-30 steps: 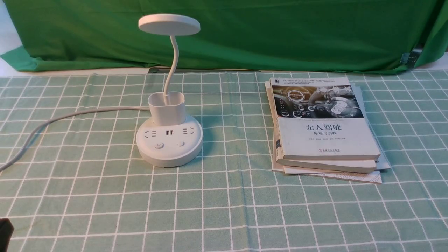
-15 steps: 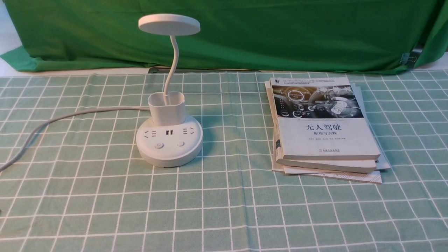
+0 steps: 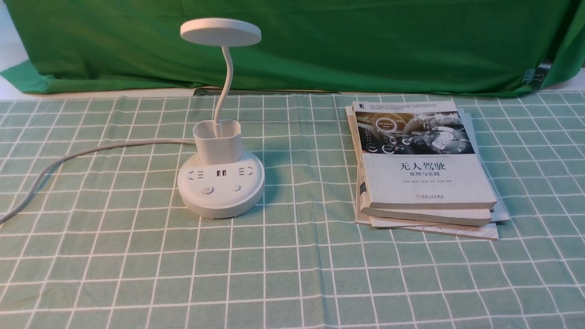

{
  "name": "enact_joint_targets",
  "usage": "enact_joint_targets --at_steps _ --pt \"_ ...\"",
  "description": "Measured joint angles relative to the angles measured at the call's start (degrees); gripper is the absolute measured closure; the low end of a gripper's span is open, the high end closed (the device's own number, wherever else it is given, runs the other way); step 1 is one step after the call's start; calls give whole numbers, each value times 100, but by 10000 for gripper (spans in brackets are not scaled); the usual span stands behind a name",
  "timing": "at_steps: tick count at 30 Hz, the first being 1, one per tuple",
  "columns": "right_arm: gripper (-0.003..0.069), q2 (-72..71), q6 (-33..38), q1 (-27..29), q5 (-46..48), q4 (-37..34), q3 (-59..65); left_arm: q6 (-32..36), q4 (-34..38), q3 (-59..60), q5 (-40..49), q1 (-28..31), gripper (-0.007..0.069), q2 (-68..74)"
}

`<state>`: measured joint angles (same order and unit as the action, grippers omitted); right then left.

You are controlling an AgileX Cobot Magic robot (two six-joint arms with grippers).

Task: Turn on the table lamp.
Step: 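Press the power button on the lamp base to turn the lamp on with the left gripper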

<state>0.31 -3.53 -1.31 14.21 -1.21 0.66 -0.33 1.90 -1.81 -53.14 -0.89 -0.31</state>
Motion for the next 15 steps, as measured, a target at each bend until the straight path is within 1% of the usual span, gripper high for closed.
enact_joint_targets --at_steps 1,3,6,7,8,9,11,13,14,15 --pt "418 0 0 0 0 0 0 -166 -11 -186 235 0 622 0" --pt "418 0 0 0 0 0 0 -310 -81 -723 984 0 622 -6" --pt "418 0 0 0 0 0 0 -329 -190 -2027 2883 0 622 165" --pt "418 0 0 0 0 0 0 -259 -190 -2451 3663 0 622 350" --pt "418 0 0 0 0 0 0 -236 -190 -2766 4032 0 622 529" --pt "418 0 0 0 0 0 0 -229 -190 -3175 4720 0 622 835" --pt "418 0 0 0 0 0 0 -259 -190 -3623 5687 0 622 1333" --pt "418 0 0 0 0 0 0 -436 -190 -3879 6499 0 622 1954" --pt "418 0 0 0 0 0 0 -451 -152 -3889 6562 0 622 2012" --pt "418 0 0 0 0 0 0 -555 -74 -3928 6941 0 622 2350"
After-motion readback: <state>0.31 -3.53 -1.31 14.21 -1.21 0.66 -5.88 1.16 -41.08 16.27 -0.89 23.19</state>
